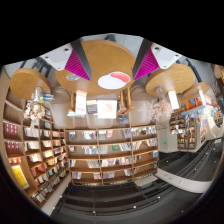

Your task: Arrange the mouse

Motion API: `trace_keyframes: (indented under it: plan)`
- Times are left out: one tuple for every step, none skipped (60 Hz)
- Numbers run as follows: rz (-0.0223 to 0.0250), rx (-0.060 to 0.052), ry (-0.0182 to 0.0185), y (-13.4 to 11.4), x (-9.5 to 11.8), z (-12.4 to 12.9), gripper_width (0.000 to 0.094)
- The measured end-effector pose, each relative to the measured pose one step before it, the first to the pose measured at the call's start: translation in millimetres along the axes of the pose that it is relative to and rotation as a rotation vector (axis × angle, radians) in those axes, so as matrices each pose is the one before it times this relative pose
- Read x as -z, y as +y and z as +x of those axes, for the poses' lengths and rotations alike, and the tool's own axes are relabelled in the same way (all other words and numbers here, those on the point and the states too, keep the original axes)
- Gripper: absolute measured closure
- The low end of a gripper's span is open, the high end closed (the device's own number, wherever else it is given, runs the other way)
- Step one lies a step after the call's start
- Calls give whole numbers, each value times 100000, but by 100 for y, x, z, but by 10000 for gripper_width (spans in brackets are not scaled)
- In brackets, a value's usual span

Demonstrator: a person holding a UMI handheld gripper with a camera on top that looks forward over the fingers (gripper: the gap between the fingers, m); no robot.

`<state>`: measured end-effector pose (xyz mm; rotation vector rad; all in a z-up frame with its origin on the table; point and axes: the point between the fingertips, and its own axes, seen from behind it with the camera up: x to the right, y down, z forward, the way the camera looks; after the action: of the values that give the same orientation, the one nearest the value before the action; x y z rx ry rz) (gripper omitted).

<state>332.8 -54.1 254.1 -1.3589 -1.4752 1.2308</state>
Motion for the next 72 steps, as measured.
trace_keyframes:
  plan:
    - [-121,215,1076,108,-162,-122,85]
    - [-201,202,755,58,-66,283,85]
    - [-234,144,650,56,-100,262,83]
    - [-211,128,585,66,-130,264,83]
    - [-219,54,552,63,-151,264,84]
    - [-266,-7,588,87,-161,289,83]
    - [-378,-21,689,103,-144,327,84]
    - [-407,68,698,101,126,519,83]
    - [-286,-4,630,282,-414,961,82]
    - [-302,-20,878,120,-166,324,81]
    - [-284,43,838,111,-166,396,82]
    - [-267,152,808,126,-183,391,82]
    - [-277,208,784,99,-196,385,83]
    - [-289,238,786,190,-228,419,83]
    - [-395,184,794,176,-182,434,82]
    - [-525,185,827,188,-247,321,83]
    - [-535,127,747,264,-115,422,85]
    - [-407,132,525,372,223,729,84]
    - [-407,148,586,200,-94,364,83]
    - [-357,126,546,181,-72,382,85]
    - [-418,46,549,223,-129,367,85]
    - [-486,11,636,256,-100,379,84]
    - [-517,87,659,252,-102,357,85]
    - [-527,181,745,132,-722,17,85]
    - [-522,210,579,334,-163,344,84]
    - [-485,210,561,361,-127,371,85]
    - [-488,245,600,392,-126,444,87]
    - [-440,133,576,276,-91,496,85]
    - [-470,138,662,330,-148,340,85]
    - [-525,114,643,334,-181,373,86]
    - [-548,72,607,304,-212,353,86]
    - [-544,44,510,288,-235,287,85]
    - [-558,112,494,168,-386,10,86]
    - [-650,160,437,284,-237,256,85]
    - [-718,183,446,285,-265,273,84]
    - [-766,198,446,270,-285,246,86]
    - [-754,189,380,291,-314,225,87]
    - [-622,148,331,243,-325,186,86]
    - [-480,190,279,197,-374,170,88]
    - [-382,221,217,176,-397,146,88]
    - [-393,244,189,198,-430,127,88]
    - [-487,212,173,193,-439,100,88]
    - [-572,193,202,217,-468,80,86]
    - [-531,277,190,222,-525,101,85]
    - [-276,412,133,142,-522,81,88]
    - [-105,380,253,104,-571,134,90]
    - [-393,214,407,170,-606,123,91]
    - [-554,-47,242,154,-572,57,89]
    - [-553,-200,33,150,-718,20,91]
    - [-600,-114,-36,145,-560,-11,90]
    - [-599,-91,0,142,-603,-20,90]
    - [-507,-40,93,120,-596,47,91]
    - [-406,-64,172,85,-633,76,88]
    - [-450,-19,269,59,-625,145,87]
    - [-466,-48,339,105,-659,118,84]
    - [-518,6,409,89,-653,143,85]
    - [-453,60,349,77,-686,127,85]
    - [-413,41,216,98,-658,58,84]
    - [-325,-86,49,94,-640,51,83]
    - [-226,-216,0,32,-620,21,81]
    - [-351,-164,74,23,-486,-13,83]
    - [-491,7,276,81,-605,162,83]
    - [-640,-31,378,152,-612,128,83]
    - [-703,-129,297,149,-615,76,83]
    - [-563,-310,24,88,-603,21,84]
    - [-482,-311,-313,36,-537,-163,83]
    - [-588,-314,-444,134,-587,-75,81]
    - [-737,-462,-382,167,-587,-56,83]
    - [-697,-589,-206,100,-624,-44,82]
    - [-684,-617,-298,89,-543,-59,84]
    - [-596,-429,-297,76,-560,-57,85]
    - [-564,-199,-261,89,-532,-22,84]
